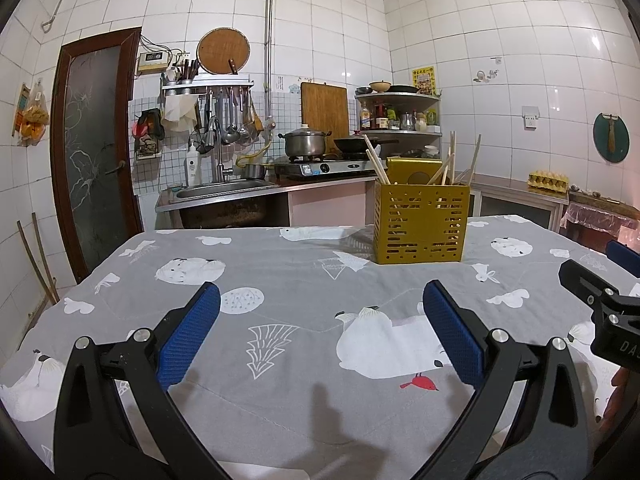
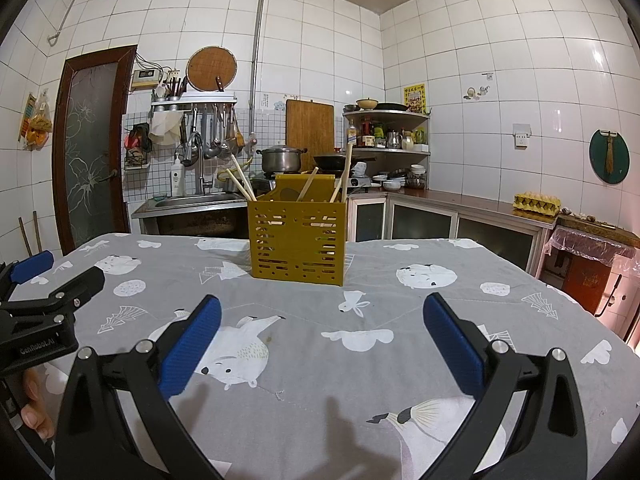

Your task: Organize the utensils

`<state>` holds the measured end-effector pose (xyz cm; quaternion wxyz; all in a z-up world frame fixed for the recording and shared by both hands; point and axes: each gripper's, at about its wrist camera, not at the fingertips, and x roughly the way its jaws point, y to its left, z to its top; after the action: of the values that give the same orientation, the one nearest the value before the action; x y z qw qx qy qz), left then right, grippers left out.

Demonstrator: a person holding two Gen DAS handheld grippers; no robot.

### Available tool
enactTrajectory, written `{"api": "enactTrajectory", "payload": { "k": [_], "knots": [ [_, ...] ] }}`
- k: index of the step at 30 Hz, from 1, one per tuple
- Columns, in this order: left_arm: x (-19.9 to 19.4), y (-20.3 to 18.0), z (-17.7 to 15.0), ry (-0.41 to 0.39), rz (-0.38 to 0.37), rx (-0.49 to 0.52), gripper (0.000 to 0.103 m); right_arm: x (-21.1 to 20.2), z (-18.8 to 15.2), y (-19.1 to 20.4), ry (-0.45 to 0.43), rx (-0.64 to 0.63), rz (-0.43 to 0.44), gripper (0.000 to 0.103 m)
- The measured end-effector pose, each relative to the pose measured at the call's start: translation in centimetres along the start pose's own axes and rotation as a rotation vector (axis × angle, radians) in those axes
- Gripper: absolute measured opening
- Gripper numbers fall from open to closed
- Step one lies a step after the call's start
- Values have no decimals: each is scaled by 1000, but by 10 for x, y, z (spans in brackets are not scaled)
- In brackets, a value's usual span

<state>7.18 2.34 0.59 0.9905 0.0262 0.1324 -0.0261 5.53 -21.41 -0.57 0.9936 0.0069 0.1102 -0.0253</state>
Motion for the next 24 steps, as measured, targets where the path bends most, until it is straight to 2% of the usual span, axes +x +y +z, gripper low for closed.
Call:
{"api": "enactTrajectory", "payload": {
  "k": [24],
  "knots": [
    [0,-1,-1,4,-2,-7,98,0,0,0,0,0,0,99]
  ]
}}
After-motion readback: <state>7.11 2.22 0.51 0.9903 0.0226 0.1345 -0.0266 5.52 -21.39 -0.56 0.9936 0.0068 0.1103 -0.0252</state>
